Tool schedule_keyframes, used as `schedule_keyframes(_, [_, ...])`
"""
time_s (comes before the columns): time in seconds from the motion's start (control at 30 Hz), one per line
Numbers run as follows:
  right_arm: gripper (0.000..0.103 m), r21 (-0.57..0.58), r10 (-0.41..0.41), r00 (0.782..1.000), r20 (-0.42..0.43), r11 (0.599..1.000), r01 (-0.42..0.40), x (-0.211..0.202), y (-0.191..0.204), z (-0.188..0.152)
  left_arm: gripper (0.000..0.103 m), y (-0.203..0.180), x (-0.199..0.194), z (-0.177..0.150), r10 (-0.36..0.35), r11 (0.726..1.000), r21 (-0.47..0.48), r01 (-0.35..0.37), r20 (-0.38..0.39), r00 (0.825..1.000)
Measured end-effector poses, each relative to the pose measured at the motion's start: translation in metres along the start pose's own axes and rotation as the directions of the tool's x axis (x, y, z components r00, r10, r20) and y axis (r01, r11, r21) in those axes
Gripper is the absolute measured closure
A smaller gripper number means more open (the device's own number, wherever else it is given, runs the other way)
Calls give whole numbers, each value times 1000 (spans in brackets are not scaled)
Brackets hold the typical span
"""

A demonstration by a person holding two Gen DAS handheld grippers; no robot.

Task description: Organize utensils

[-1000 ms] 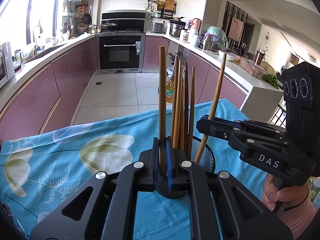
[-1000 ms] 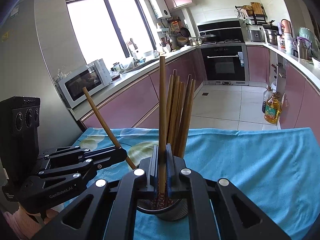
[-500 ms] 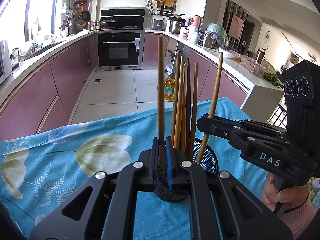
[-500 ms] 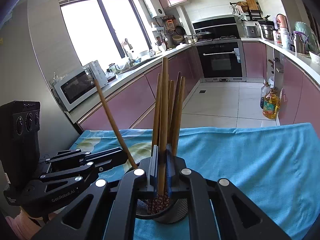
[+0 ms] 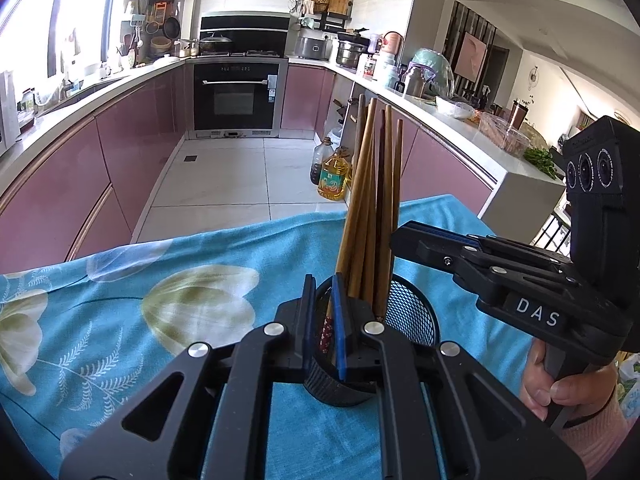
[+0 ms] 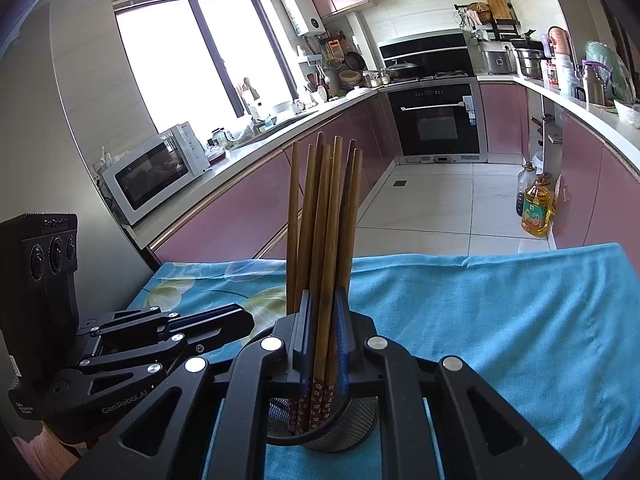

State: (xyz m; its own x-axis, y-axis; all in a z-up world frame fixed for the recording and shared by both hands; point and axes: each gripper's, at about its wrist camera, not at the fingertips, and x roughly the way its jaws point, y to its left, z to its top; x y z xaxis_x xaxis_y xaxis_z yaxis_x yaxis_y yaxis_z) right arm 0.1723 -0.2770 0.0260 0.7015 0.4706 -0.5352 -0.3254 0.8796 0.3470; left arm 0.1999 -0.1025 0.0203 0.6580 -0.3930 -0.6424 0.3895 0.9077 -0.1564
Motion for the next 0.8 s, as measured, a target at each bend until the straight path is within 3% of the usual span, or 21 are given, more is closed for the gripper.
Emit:
schedule_keyframes(0.17, [78, -9, -13, 1000, 16, 1000, 14, -7, 0, -4, 76, 1, -7, -6, 15, 1000, -3, -15, 34, 999])
schedule_keyframes(0.3, [67, -48, -33, 999, 35, 998, 34, -16, 8, -10, 57, 3, -18, -13, 45, 999, 3, -45, 74, 996])
schedule_keyframes(0.6, [22, -136, -98, 988, 120, 984, 114, -42, 29, -34, 12, 7, -57, -42, 118, 993, -30, -114, 190, 975])
schedule_keyframes(0.8, [7, -161, -150, 974, 172, 971, 178, -52, 34, -54, 6, 1, -85, -66, 165, 986, -45, -159, 277, 947])
